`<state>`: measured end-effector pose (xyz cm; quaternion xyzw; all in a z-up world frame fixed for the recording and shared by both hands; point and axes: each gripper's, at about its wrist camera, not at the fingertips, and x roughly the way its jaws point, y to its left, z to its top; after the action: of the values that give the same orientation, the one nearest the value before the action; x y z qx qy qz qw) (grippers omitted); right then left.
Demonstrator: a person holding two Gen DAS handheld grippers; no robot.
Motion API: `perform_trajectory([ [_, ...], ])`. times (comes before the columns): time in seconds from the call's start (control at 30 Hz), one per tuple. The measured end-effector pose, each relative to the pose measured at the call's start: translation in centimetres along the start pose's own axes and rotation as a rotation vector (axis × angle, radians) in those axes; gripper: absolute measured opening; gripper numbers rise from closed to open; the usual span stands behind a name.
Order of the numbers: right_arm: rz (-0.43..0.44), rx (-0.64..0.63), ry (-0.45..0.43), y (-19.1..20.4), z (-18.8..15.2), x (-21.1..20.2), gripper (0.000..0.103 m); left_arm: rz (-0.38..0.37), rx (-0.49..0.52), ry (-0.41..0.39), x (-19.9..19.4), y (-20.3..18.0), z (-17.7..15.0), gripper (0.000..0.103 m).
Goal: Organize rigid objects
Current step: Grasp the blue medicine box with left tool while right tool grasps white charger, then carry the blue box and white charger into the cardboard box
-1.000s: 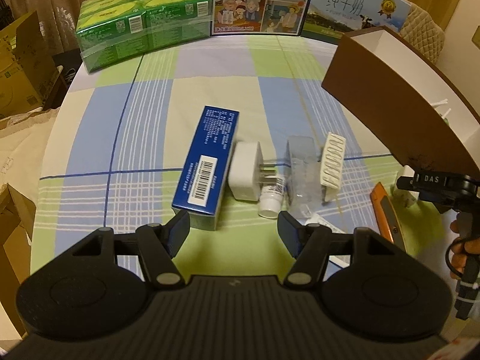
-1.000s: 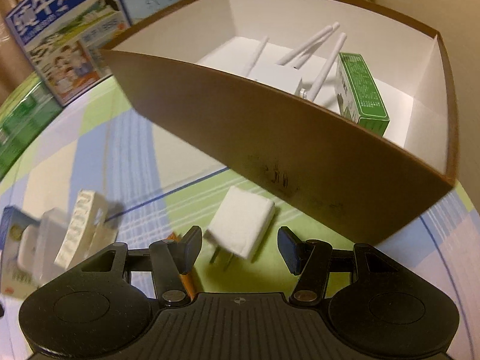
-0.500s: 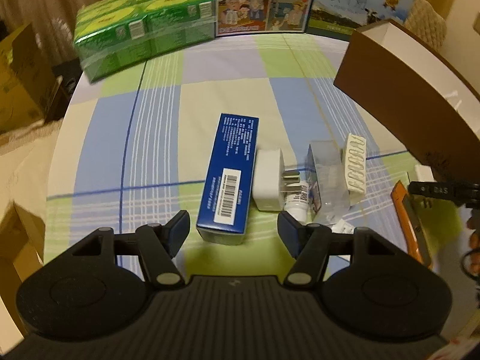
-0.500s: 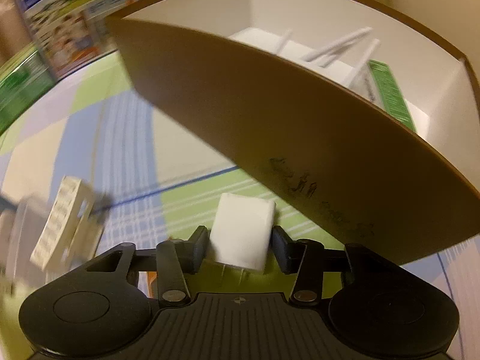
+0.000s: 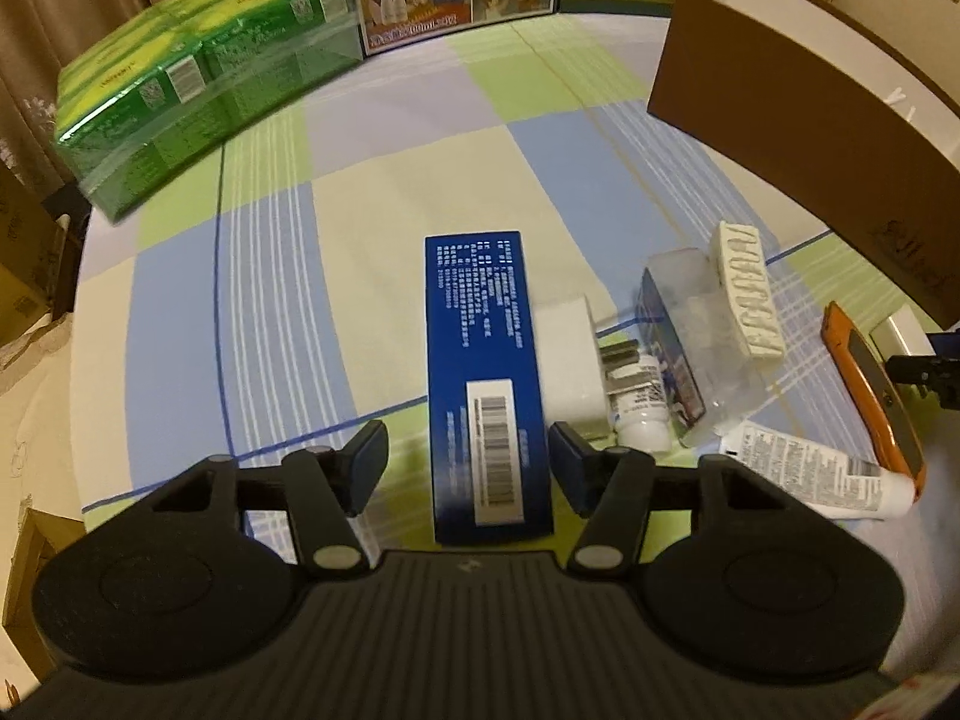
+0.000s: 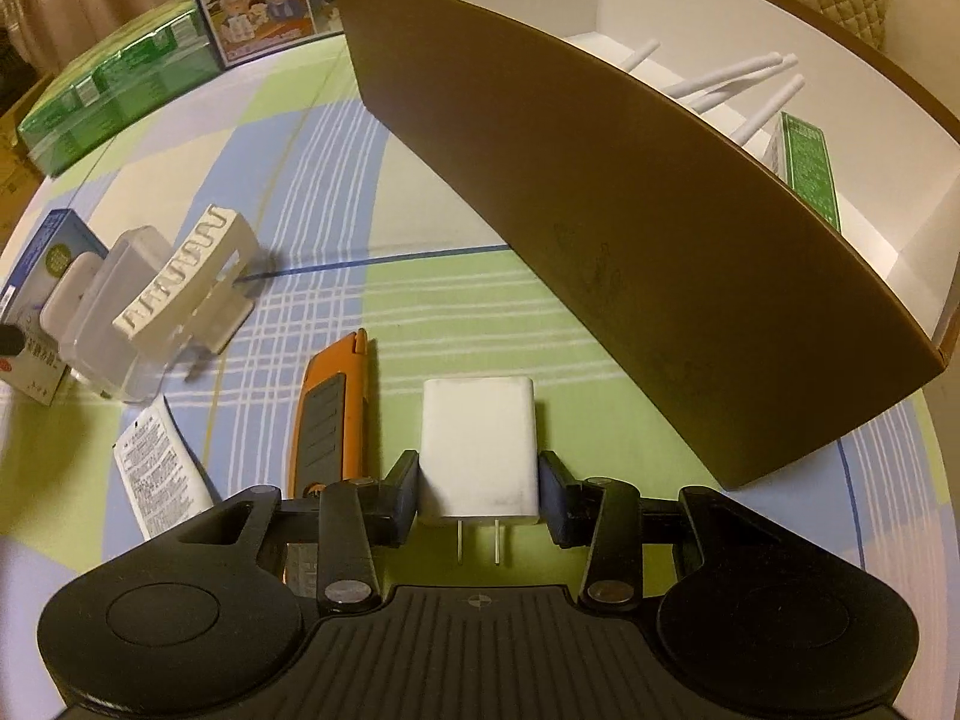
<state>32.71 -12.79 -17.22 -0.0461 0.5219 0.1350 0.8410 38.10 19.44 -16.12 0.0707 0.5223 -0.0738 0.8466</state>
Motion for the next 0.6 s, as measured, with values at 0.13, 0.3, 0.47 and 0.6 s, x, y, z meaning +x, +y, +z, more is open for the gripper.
perform_trajectory([
  [0.13,-0.011,-0.017,0.001,0.3,0.1,0.3,0.038,-0.022,-0.009,0.011,0.8,0.4,0.3,0.035],
  [0.3,-0.030,-0.054,-0.009,0.7,0.0,0.6,0.038,0.000,0.003,-0.022,0.6,0.2,-0.1,0.034],
  [0.47,-0.006,-0.061,-0.002,0.4,-0.1,0.5,0.037,0.030,-0.006,-0.054,-0.8,0.4,-0.5,0.034],
  [0.6,0.044,-0.034,0.003,0.1,-0.5,-0.9,0.037,0.055,-0.001,-0.088,-2.7,0.3,-0.2,0.034],
])
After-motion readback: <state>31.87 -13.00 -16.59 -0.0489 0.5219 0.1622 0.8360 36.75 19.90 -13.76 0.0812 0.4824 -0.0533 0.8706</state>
